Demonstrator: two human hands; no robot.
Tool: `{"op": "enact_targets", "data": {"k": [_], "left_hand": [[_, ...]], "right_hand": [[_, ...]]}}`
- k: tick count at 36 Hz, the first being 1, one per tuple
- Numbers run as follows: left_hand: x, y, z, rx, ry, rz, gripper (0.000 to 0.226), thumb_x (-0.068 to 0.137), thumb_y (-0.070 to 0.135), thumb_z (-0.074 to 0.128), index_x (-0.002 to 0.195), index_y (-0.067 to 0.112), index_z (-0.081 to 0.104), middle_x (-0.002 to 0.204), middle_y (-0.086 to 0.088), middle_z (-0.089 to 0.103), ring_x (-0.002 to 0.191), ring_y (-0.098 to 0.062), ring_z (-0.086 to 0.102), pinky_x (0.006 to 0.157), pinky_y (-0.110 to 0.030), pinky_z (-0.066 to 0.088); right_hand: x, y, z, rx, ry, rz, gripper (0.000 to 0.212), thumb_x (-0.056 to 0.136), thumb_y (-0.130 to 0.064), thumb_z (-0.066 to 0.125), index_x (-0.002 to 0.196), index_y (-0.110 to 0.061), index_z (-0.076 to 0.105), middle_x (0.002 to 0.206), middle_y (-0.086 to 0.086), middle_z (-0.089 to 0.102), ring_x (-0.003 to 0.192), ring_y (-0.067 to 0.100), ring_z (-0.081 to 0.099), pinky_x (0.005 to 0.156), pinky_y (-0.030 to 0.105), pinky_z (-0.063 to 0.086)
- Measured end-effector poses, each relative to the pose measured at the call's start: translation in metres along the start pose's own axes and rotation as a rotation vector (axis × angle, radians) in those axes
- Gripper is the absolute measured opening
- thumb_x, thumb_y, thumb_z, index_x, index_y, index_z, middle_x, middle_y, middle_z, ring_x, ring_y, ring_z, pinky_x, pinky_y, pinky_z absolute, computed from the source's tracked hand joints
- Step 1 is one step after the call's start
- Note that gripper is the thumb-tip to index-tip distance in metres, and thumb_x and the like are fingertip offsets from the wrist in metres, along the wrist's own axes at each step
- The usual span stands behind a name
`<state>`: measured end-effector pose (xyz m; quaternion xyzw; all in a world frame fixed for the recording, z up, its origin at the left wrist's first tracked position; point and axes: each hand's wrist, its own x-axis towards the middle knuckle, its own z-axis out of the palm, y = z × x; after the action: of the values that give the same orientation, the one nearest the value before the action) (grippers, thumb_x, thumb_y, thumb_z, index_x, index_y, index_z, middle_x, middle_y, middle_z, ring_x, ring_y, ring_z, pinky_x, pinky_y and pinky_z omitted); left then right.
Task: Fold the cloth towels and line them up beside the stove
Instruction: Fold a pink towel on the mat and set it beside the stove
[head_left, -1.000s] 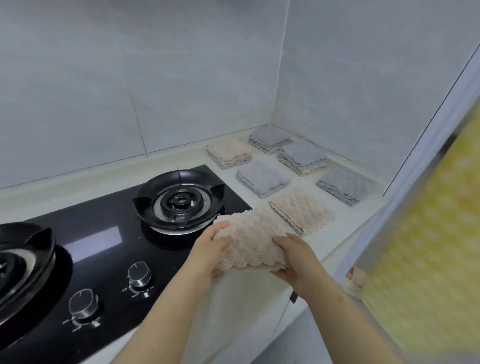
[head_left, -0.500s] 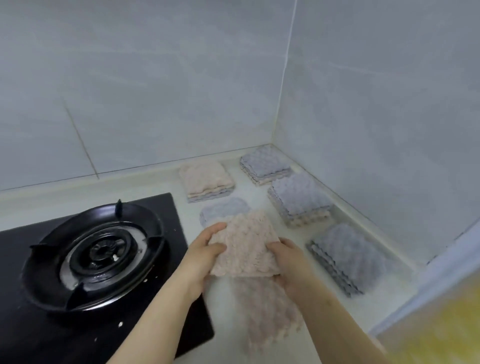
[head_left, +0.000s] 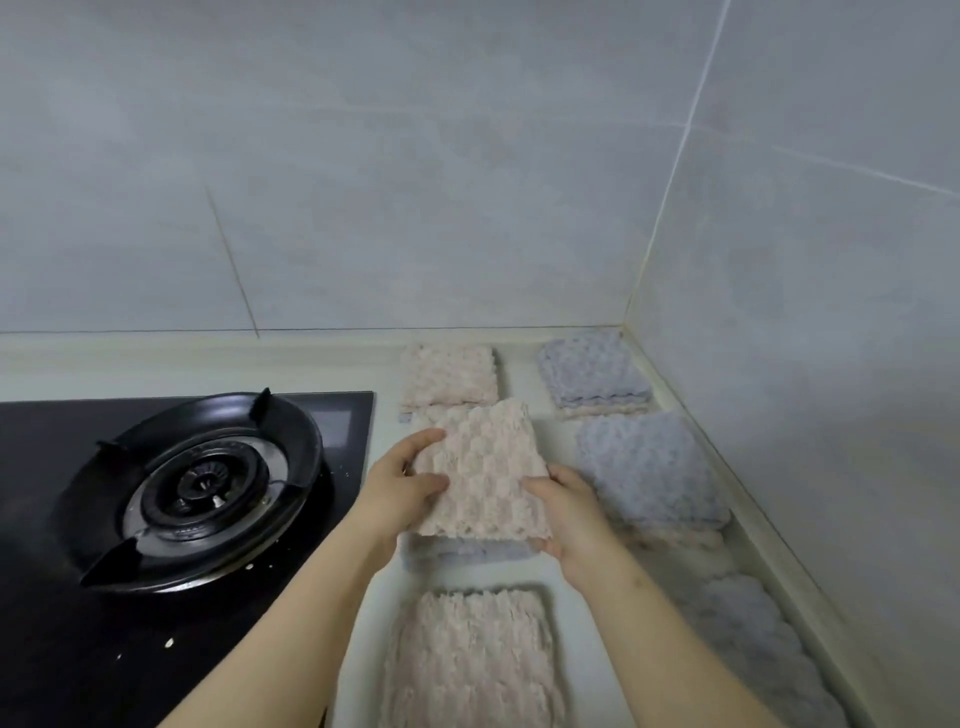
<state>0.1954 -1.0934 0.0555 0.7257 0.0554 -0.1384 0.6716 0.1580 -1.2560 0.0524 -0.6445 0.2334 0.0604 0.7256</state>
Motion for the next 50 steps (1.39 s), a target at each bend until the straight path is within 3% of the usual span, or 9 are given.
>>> {"op": "enact_targets", "data": {"k": [7, 13, 20, 23, 25, 29, 39, 43, 50], "left_hand": [[0.009, -0.006, -0.002, 0.019, 0.062, -0.051, 0.042, 0.088, -0.008, 0.052, 0.115, 0.024, 0.054, 0.040, 0.009, 0.038, 0.029, -0.004, 0.029, 0.032, -0.014, 0.023], [0.011, -0.018, -0.002, 0.057, 0.039, -0.072, 0.042, 0.088, -0.006, 0.053, 0.118, 0.023, 0.053, 0.051, 0.003, 0.040, 0.030, -0.003, 0.033, 0.034, -0.015, 0.027], [0.017, -0.031, -0.003, 0.124, 0.037, -0.120, 0.045, 0.087, -0.007, 0.053, 0.122, 0.020, 0.054, 0.056, 0.000, 0.040, 0.033, -0.005, 0.035, 0.036, -0.016, 0.032], [0.019, -0.036, -0.001, 0.369, 0.083, -0.029, 0.046, 0.087, 0.003, 0.054, 0.128, 0.024, 0.052, 0.107, -0.007, 0.054, 0.075, -0.015, 0.060, 0.069, -0.028, 0.049], [0.020, -0.035, -0.002, 0.724, 0.193, 0.116, 0.046, 0.088, 0.016, 0.053, 0.130, 0.033, 0.048, 0.149, -0.003, 0.026, 0.122, -0.028, 0.044, 0.099, -0.038, 0.038], [0.019, -0.031, 0.009, 0.866, 0.124, 0.361, 0.058, 0.087, 0.046, 0.027, 0.140, 0.025, 0.038, 0.156, -0.004, 0.016, 0.143, -0.023, 0.018, 0.112, -0.035, 0.022], [0.040, -0.062, 0.022, 1.173, 0.023, 0.183, 0.052, 0.099, 0.042, 0.017, 0.149, 0.031, 0.006, 0.158, 0.002, -0.005, 0.146, -0.019, -0.007, 0.117, -0.037, -0.005], [0.046, -0.068, 0.019, 1.168, 0.041, 0.226, 0.083, 0.072, 0.058, -0.012, 0.148, 0.033, 0.010, 0.158, 0.004, 0.000, 0.146, -0.016, -0.005, 0.116, -0.034, -0.006], [0.062, -0.067, 0.009, 1.188, 0.053, 0.258, 0.089, 0.066, 0.058, -0.015, 0.147, 0.034, 0.014, 0.158, 0.005, 0.003, 0.146, -0.014, -0.002, 0.111, -0.028, -0.011]], "right_hand": [[0.023, 0.004, 0.008, -0.087, -0.030, -0.003, 0.020, 0.092, -0.006, 0.048, 0.092, -0.023, 0.059, 0.090, -0.004, 0.064, 0.084, 0.016, 0.060, 0.070, 0.027, 0.046], [0.029, 0.011, 0.008, -0.179, 0.002, 0.019, 0.038, 0.093, -0.007, 0.049, 0.131, -0.009, 0.046, 0.093, 0.002, 0.059, 0.100, 0.027, 0.058, 0.073, 0.029, 0.039], [0.034, 0.021, 0.006, -0.333, 0.036, -0.011, 0.037, 0.089, -0.004, 0.050, 0.126, -0.006, 0.047, 0.101, 0.019, 0.061, 0.076, 0.020, 0.048, 0.055, 0.025, 0.035], [0.027, 0.019, 0.005, -0.654, 0.124, -0.210, 0.058, 0.088, -0.012, 0.053, 0.141, -0.016, 0.031, 0.131, 0.012, 0.047, 0.092, 0.021, 0.055, 0.071, 0.028, 0.045], [0.019, 0.014, 0.004, -0.907, 0.189, -0.388, 0.061, 0.090, -0.016, 0.050, 0.145, -0.024, 0.024, 0.147, 0.001, 0.029, 0.124, 0.017, 0.039, 0.098, 0.029, 0.034], [0.022, 0.009, 0.015, -1.177, 0.089, -0.588, 0.062, 0.087, -0.038, 0.014, 0.148, -0.026, 0.017, 0.158, -0.009, 0.006, 0.144, 0.010, 0.008, 0.114, 0.028, 0.010], [0.057, 0.041, 0.018, -1.241, -0.089, -0.379, 0.052, 0.101, -0.026, 0.023, 0.150, -0.020, 0.006, 0.158, -0.005, -0.005, 0.145, 0.007, -0.006, 0.116, 0.025, -0.003], [0.065, 0.048, 0.023, -1.182, -0.058, -0.403, 0.052, 0.100, -0.029, 0.020, 0.150, -0.017, 0.009, 0.159, -0.001, -0.004, 0.145, 0.009, -0.005, 0.111, 0.018, -0.008], [0.080, 0.054, 0.032, -1.166, 0.007, -0.445, 0.098, 0.061, -0.047, -0.017, 0.150, -0.018, 0.011, 0.159, -0.001, -0.002, 0.145, 0.009, -0.005, 0.104, 0.013, -0.014]]}}
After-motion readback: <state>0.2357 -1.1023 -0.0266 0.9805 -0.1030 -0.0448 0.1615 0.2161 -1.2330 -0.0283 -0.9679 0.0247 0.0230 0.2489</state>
